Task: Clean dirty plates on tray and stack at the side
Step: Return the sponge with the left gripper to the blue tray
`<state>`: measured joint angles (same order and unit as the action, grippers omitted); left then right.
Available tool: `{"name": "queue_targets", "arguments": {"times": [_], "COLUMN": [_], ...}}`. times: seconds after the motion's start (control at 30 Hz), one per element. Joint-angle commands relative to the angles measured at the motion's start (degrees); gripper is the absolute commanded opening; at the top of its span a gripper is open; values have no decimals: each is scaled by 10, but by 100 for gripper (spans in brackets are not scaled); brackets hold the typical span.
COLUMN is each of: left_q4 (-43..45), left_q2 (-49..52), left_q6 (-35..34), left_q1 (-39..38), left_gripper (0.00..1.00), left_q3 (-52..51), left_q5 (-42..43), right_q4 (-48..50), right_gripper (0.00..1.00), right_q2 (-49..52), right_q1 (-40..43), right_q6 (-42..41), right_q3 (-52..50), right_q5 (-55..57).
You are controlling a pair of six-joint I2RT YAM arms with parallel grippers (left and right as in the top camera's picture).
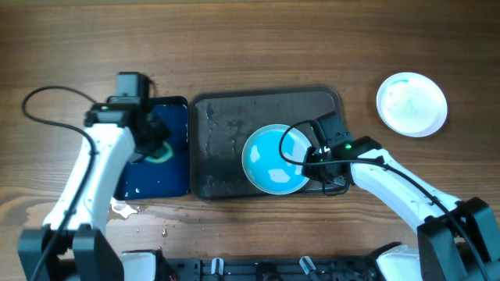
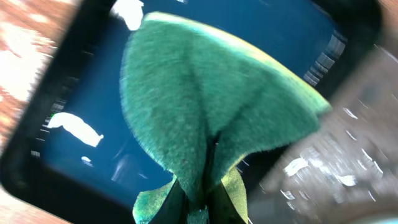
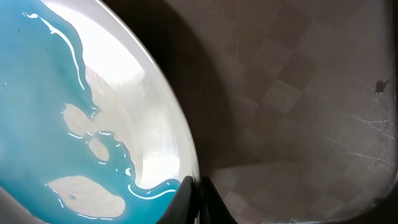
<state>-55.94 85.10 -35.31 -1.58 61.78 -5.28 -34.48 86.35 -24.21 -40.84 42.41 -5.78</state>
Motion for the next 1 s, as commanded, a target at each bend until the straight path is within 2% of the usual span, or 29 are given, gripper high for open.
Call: {"name": "queue_targets", "arguments": {"times": [0.0,0.07,0.1,0.13,0.17,0.23,0.37,0.47,0.53,0.57,0.63,0.67,0.7,0.77,0.8,0.83,0.87,0.9,0.93,0.97], "left_q4": [11,26,30,30,30,30,10,-6,-20,-24,-31,-35,-35,-37,-40,-43,-45,-46,-47,-48], "left_q2": [77,126,153,166,172,163,60,-65,-158,-196,-254,-287,-294,-294,-290,-285,-280,-277,-274,-273], "left_q6": [37,37,36,36,36,36,36,37,36,36,37,36,36,36,36,36,36,36,36,36], "left_q1": [72,73,72,72,72,72,65,51,50,50,50,50,50,50,50,50,49,50,50,50], "left_gripper": [4,4,25,52,69,82,81,99,100,94,57,19,13,12,23,33,41,43,43,45], "left_q3": [3,3,3,3,3,3,6,6,6,6,6,6,6,6,6,6,6,6,6,6], "left_q5": [-16,-2,-1,-1,2,22,48,48,48,48,45,43,43,43,44,44,44,44,44,44], "right_q4": [-7,-7,-7,-7,-7,-5,2,9,18,24,34,39,40,40,40,37,33,23,15,14], "right_gripper": [4,4,4,4,4,5,4,4,4,4,5,5,4,4,4,16,57,63,44,36], "right_q2": [5,5,5,5,5,5,5,5,5,5,5,4,4,4,4,4,4,5,5,6], "right_q1": [0,0,0,0,0,0,0,0,0,0,0,0,0,0,0,0,0,0,0,0], "right_q6": [6,6,6,9,13,18,19,26,51,69,111,145,155,179,189,174,131,80,0,-45], "right_q3": [-8,-8,-8,-8,-8,-8,-8,-8,-7,-7,-7,-3,2,24,43,52,54,53,48,43], "right_q5": [19,19,19,19,19,19,19,19,12,3,-7,-7,-7,-16,-30,-33,-32,-32,-32,-32]}}
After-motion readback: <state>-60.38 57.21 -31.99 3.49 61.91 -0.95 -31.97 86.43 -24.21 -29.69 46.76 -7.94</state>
